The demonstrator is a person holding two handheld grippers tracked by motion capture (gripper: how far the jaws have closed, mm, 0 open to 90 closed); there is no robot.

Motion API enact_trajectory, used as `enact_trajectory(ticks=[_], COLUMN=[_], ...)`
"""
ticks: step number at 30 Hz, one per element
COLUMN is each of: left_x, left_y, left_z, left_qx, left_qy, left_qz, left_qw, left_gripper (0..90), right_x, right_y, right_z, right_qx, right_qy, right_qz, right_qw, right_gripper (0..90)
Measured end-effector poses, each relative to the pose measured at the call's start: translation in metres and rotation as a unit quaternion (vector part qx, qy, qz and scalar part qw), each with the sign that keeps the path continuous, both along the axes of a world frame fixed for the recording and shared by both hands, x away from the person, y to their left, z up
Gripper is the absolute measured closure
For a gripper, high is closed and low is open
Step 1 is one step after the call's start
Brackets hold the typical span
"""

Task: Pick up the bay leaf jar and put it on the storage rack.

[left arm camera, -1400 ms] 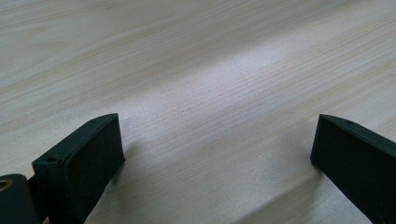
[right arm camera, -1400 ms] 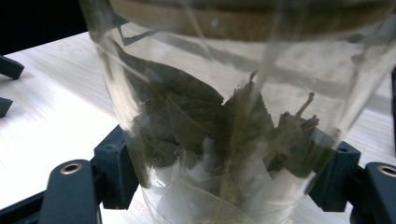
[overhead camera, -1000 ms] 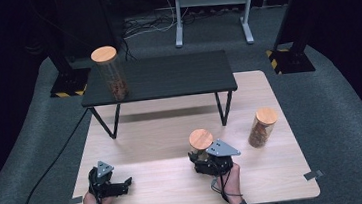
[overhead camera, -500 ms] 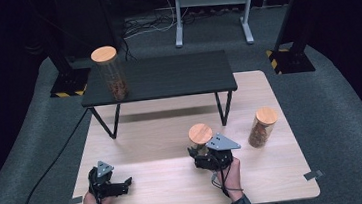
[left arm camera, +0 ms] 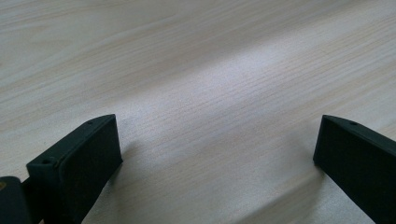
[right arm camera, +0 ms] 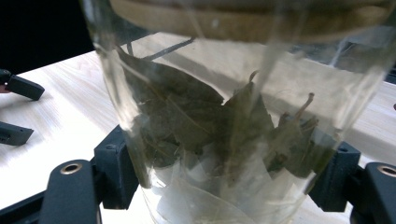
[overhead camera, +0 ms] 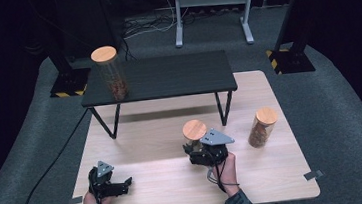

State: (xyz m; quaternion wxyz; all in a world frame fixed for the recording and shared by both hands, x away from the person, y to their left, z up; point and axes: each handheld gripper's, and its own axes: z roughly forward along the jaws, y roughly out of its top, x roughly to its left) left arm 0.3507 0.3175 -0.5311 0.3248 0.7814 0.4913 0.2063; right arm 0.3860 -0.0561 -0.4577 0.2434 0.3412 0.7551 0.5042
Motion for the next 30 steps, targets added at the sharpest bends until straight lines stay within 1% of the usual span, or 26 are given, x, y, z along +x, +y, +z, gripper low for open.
enact_trajectory(ticks=[8,13,17,21,30], left_x=[0.000,0.000,0.000,0.000,0.000], left_y=[0.000,0.000,0.000,0.000,0.000], left_z=[0.000,0.000,0.000,0.000,0.000], left_qx=[0.000,0.000,0.000,0.000,0.000], left_qy=[0.000,0.000,-0.001,-0.001,-0.001], left_qz=[0.000,0.000,0.001,0.001,0.001], left_qw=[1.0000,1.0000,1.0000,1.0000,1.0000], left_gripper=[0.0,0.0,0.0,0.0,0.1], right_x=[0.007,0.011,0.015,0.016,0.018], right_y=[0.002,0.002,0.004,0.004,0.003], right_z=[0.004,0.009,0.014,0.020,0.027], right_qx=[0.000,0.004,0.001,0.005,0.005], right_qy=[0.002,-0.001,-0.006,-0.009,-0.015], right_qz=[0.001,0.002,0.002,0.002,0.001], right_qw=[1.0000,1.0000,1.0000,0.9999,0.9999], right_gripper=[24.7,24.7,24.7,24.7,24.7])
